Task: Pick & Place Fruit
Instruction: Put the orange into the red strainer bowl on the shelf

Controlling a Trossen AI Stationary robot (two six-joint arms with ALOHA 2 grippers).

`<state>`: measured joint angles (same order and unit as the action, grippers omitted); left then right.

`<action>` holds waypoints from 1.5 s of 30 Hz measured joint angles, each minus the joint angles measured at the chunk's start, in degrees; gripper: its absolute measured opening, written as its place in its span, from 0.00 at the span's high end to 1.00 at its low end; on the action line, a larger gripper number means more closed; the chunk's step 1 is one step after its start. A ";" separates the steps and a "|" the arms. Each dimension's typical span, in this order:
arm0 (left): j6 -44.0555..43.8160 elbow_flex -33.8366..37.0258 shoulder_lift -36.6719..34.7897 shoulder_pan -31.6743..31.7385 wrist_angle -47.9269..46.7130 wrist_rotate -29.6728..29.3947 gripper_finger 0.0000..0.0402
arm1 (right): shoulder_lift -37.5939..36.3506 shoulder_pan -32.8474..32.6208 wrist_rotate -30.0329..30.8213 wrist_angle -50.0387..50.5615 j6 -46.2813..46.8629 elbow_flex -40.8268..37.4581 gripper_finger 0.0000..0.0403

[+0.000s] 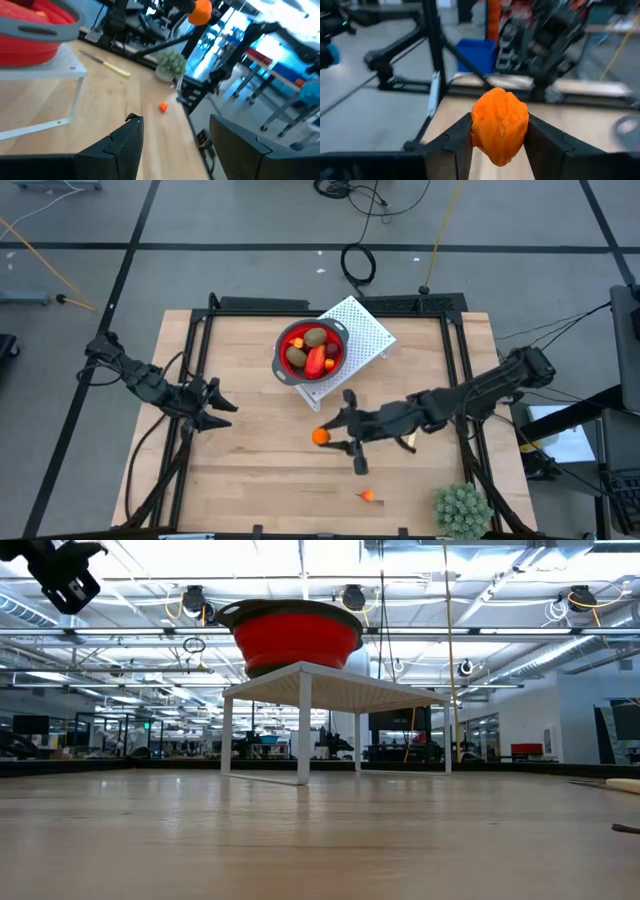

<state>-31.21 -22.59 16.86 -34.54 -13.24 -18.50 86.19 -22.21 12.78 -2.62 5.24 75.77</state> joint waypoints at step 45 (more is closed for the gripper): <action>4.09 -0.02 14.57 0.00 28.20 -2.30 0.44 | -0.54 2.00 -8.68 -36.83 -9.78 -0.02 0.63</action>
<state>-27.11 -22.61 31.43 -34.54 14.96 -20.81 85.65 -20.21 4.09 -39.44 -4.54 75.75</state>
